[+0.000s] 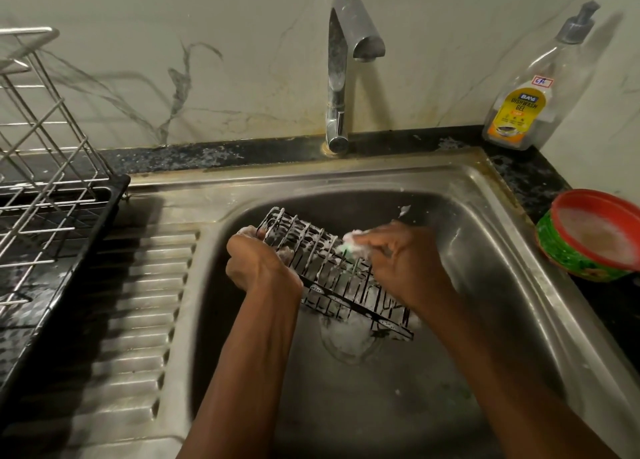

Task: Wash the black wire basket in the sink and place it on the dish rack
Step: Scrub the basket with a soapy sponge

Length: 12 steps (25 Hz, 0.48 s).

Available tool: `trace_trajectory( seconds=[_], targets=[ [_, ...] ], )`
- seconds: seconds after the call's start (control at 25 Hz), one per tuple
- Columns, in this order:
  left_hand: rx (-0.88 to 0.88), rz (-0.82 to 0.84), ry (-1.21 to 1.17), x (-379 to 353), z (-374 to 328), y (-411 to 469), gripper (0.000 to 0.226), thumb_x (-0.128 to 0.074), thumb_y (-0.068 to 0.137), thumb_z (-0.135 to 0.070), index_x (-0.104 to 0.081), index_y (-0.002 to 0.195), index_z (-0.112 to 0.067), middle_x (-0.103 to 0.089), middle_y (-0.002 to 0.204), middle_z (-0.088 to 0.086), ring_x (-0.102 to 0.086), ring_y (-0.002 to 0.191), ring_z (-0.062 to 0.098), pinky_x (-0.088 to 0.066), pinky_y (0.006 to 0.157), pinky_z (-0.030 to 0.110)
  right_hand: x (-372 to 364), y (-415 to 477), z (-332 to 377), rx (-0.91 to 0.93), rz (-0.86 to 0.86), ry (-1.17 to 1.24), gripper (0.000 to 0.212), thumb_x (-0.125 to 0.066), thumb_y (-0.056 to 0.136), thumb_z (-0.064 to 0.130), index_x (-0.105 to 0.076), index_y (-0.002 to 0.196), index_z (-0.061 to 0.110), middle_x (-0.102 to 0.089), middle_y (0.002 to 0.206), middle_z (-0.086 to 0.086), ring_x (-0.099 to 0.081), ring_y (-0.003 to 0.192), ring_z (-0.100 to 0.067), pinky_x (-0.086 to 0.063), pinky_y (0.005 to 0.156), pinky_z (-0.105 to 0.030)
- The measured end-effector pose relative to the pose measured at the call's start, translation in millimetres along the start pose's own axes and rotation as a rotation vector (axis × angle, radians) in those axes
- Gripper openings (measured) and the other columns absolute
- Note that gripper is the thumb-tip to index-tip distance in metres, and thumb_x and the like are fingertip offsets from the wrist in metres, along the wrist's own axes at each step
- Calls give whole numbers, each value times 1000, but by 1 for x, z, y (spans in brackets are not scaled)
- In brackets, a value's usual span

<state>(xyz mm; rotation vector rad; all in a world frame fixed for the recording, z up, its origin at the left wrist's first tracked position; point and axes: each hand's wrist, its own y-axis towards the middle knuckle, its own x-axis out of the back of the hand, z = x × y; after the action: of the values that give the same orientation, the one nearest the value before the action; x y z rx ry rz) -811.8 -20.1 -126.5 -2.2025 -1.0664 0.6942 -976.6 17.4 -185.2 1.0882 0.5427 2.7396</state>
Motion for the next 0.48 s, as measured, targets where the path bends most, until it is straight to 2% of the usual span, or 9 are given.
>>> trace_trajectory(
  seconds=[0.08,0.2,0.24,0.32,0.4,0.48],
  targets=[
    [3,5,16,0,-1,-2,26,-49,96,-15,-60,72,-14,-59,71,1,-49,56,22,-41,55,31,6,1,-2,-41,-21,6,29,-70,86,-6,-76,107,15,-77,100,-7,-64,70,10,-53,65,-8],
    [26,2,1,2,0,2,19,-52,95,-15,-64,81,-12,-63,78,4,-56,68,25,-44,61,35,1,-28,19,186,85,-11,29,-75,81,-8,-80,98,15,-78,95,0,-70,79,-7,-59,72,-26],
    [31,-2,-7,2,1,3,17,-53,95,-16,-65,83,-11,-64,81,4,-57,71,25,-44,61,35,-1,-27,18,233,100,-25,31,-74,78,-11,-80,97,13,-78,92,-1,-71,78,-13,-59,71,-30],
    [41,-15,-9,1,1,6,17,-54,94,-16,-65,82,-10,-64,81,5,-59,72,26,-44,59,34,-3,-8,9,175,21,-94,36,-71,76,-15,-79,100,10,-77,88,-5,-69,74,-19,-59,66,-37],
    [48,-19,-9,1,-1,4,18,-54,94,-15,-64,80,-10,-62,78,4,-59,71,26,-43,55,33,-1,-4,7,85,-20,-127,41,-71,75,-16,-78,106,9,-76,88,-6,-67,72,-18,-58,63,-37],
    [50,-13,-2,2,-1,4,19,-53,94,-15,-63,78,-11,-61,74,2,-56,67,25,-42,51,30,-3,-27,14,136,71,-111,41,-72,77,-15,-78,107,12,-76,90,-3,-68,74,-15,-58,66,-32]
  ],
)
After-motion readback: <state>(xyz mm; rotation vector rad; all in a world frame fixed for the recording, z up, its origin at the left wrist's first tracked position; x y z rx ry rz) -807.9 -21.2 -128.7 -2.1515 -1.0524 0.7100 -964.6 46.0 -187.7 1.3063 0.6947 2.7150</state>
